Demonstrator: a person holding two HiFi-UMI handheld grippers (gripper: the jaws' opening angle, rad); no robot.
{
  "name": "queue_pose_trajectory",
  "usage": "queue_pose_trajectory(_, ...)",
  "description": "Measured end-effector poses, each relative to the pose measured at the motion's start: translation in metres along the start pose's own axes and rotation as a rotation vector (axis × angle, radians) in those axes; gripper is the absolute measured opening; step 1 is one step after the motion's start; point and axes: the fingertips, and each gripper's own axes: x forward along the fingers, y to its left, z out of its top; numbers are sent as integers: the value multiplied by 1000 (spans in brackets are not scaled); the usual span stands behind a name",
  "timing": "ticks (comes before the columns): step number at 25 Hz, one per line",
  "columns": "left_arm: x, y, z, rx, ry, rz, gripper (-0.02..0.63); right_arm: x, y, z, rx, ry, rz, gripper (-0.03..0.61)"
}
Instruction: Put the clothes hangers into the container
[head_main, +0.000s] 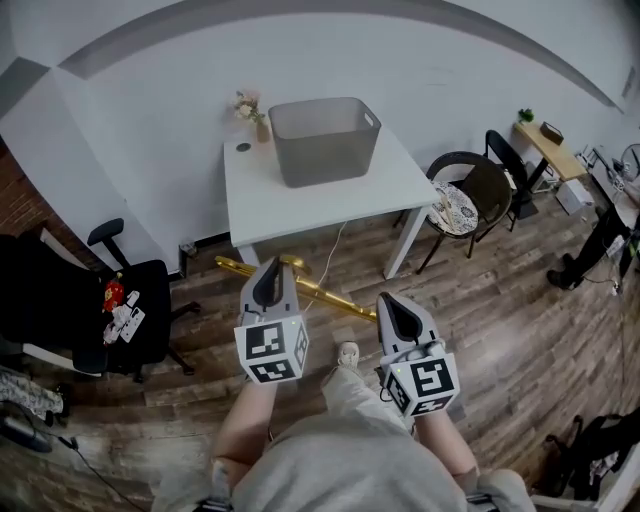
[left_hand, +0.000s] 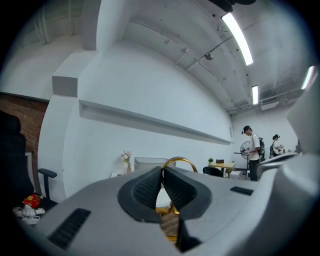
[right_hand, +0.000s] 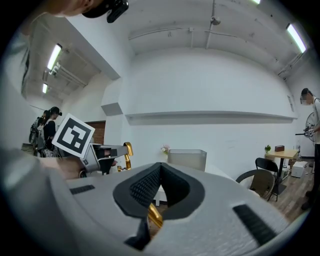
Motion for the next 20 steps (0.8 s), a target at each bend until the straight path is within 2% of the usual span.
queue_pose_trajectory(4, 39, -5, 3, 8, -7, 0, 18, 27, -20, -2, -3, 32, 21, 3)
queue_pose_trajectory(9, 96, -9, 13, -1, -14, -2, 18, 71, -53, 4, -1, 14, 43, 3)
queue_pose_trajectory(20, 236, -15, 60, 17, -73, -8, 18, 172, -126, 24, -22, 22, 80, 2)
